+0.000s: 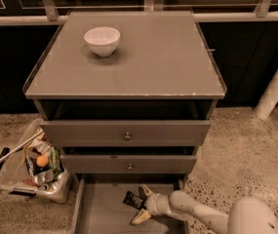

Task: Pick rxbar chocolate from bottom drawer and place on counter

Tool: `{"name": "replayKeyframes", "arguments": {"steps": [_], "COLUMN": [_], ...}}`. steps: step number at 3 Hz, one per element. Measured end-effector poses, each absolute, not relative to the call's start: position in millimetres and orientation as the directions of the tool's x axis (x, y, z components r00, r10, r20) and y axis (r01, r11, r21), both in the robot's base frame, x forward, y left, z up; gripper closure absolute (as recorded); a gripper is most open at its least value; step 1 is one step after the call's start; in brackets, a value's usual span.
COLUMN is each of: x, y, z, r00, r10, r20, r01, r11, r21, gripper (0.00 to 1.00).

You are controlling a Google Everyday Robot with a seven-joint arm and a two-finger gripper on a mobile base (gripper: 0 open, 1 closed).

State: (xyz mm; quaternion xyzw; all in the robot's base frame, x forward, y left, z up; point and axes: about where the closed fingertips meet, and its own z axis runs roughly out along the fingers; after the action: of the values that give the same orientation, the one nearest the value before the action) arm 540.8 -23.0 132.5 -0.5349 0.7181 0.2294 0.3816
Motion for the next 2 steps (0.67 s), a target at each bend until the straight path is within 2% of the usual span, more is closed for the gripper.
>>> {"name": "replayKeyframes", "arguments": {"steps": [2], "x": [543.3], "y": [-27.4], "z": [113.9], "r00": [-0.166], "r10": [-0.592], "r20": [-0.788], "r01": [-0.942], "r11": [0.332], "r21": [-0.051], "gripper": [0.00]}}
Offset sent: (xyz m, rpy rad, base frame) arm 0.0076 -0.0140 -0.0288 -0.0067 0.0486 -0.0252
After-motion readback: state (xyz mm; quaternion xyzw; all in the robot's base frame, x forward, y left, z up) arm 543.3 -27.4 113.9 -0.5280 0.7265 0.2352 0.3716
